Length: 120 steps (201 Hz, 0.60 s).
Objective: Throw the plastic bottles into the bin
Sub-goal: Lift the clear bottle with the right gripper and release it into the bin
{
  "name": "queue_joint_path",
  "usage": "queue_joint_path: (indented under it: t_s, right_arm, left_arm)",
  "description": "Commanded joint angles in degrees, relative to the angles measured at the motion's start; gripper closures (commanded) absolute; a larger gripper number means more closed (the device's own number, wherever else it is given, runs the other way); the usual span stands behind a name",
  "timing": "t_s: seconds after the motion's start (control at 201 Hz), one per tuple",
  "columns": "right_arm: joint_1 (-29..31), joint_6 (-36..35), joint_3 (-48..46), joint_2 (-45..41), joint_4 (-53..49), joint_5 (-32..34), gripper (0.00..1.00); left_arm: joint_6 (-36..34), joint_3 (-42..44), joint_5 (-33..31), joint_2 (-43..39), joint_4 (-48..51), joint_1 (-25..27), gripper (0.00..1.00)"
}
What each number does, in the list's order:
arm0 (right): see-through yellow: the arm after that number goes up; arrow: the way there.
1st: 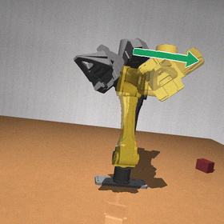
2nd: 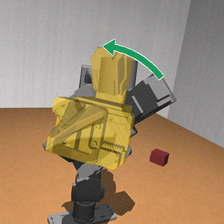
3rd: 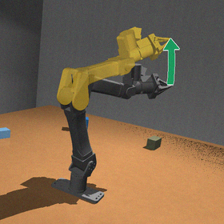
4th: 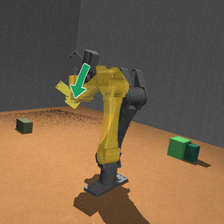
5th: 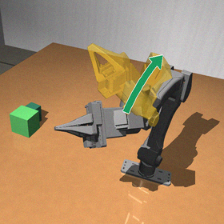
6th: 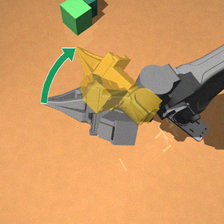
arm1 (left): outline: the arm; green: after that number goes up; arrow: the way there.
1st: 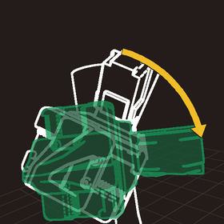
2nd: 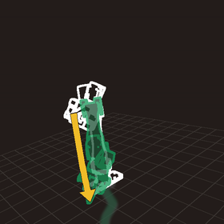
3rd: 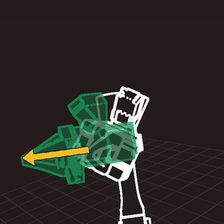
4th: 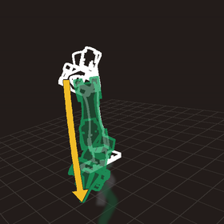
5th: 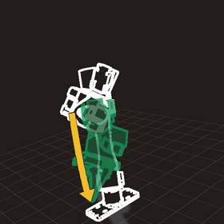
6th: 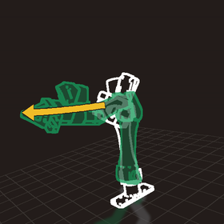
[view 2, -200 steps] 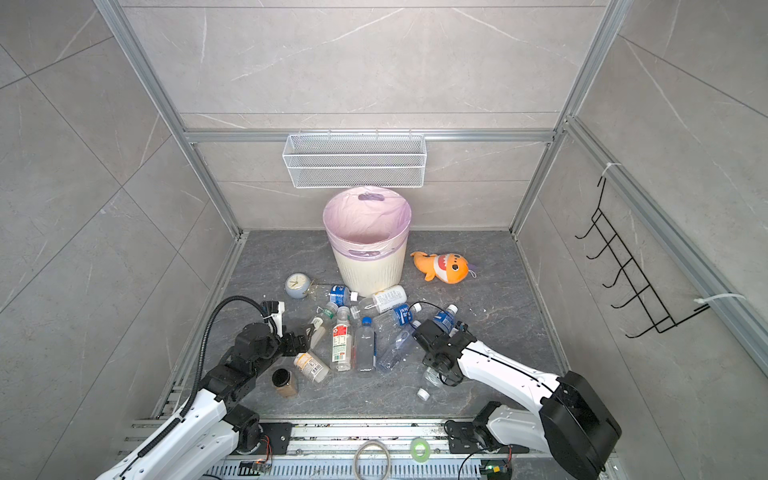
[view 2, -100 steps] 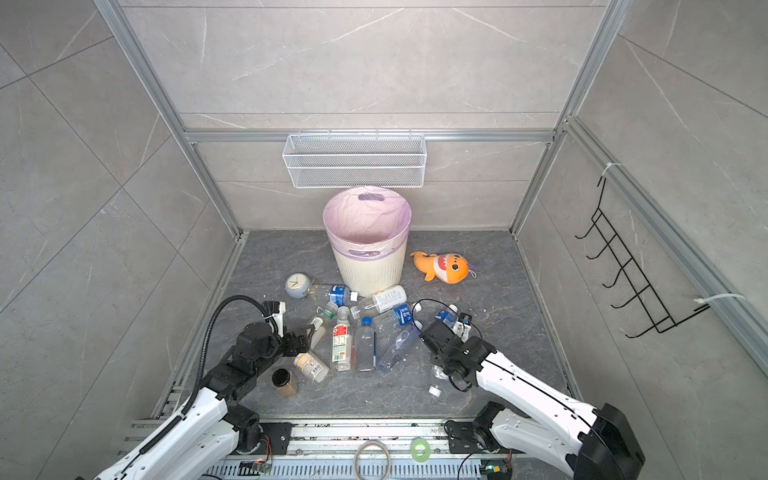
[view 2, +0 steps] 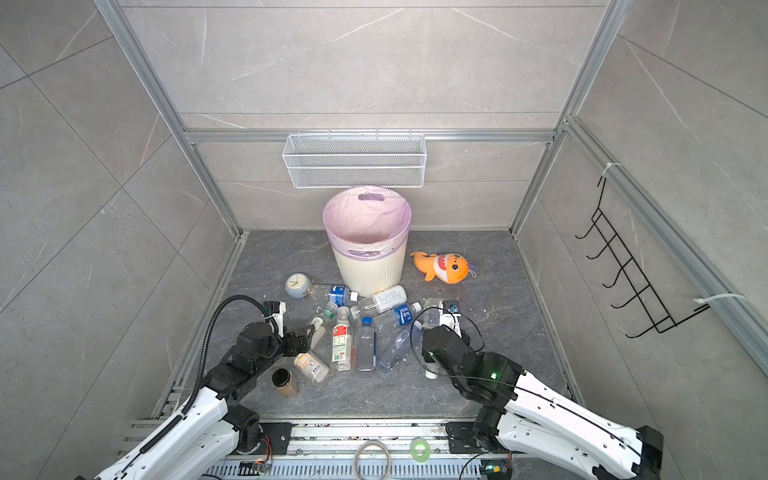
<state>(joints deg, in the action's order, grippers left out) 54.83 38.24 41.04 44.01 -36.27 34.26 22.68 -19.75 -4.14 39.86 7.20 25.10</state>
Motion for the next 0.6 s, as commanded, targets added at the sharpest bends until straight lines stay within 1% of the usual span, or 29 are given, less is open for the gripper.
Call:
queue_joint_path:
  t_s: [0.0,0.08,0.159,0.259,0.348,0.408,0.468,0.562,0.592]
  right_arm:
    - [1.0,-8.0,1.7,-0.4,5.9,1.3,0.44]
    - [1.3,-10.8,3.7,0.7,8.0,1.2,0.44]
    - [1.4,-13.5,7.4,3.5,9.7,1.1,0.44]
    - [1.4,-17.1,14.7,9.2,11.6,1.1,0.44]
    - [1.3,-20.3,23.7,15.7,13.7,1.8,0.45]
    - [1.2,-22.8,32.1,22.0,13.5,2.7,0.47]
    - [0.0,-24.9,42.7,29.1,12.8,2.8,0.47]
    - [-6.1,-25.1,64.3,43.9,7.4,-1.3,0.46]
    - [-8.7,-24.6,71.5,48.8,5.0,-2.7,0.41]
  left_arm:
    - [-1.5,-0.4,1.2,0.0,-2.9,0.0,0.05]
    - [-1.6,-0.4,1.5,0.0,-3.0,0.0,0.05]
    - [-1.6,-0.4,1.5,0.0,-3.0,0.0,0.05]
    - [-1.6,-0.4,1.5,0.0,-3.0,0.0,0.05]
    - [-1.6,-0.4,1.4,0.0,-3.0,0.1,0.05]
    - [-1.6,-0.3,1.3,0.0,-3.0,0.0,0.05]
    - [-1.5,-0.4,1.3,0.0,-2.9,-0.1,0.05]
    - [-1.5,-0.4,1.3,0.0,-2.9,-0.1,0.05]
    - [-1.5,-0.4,1.3,0.0,-2.8,-0.1,0.05]
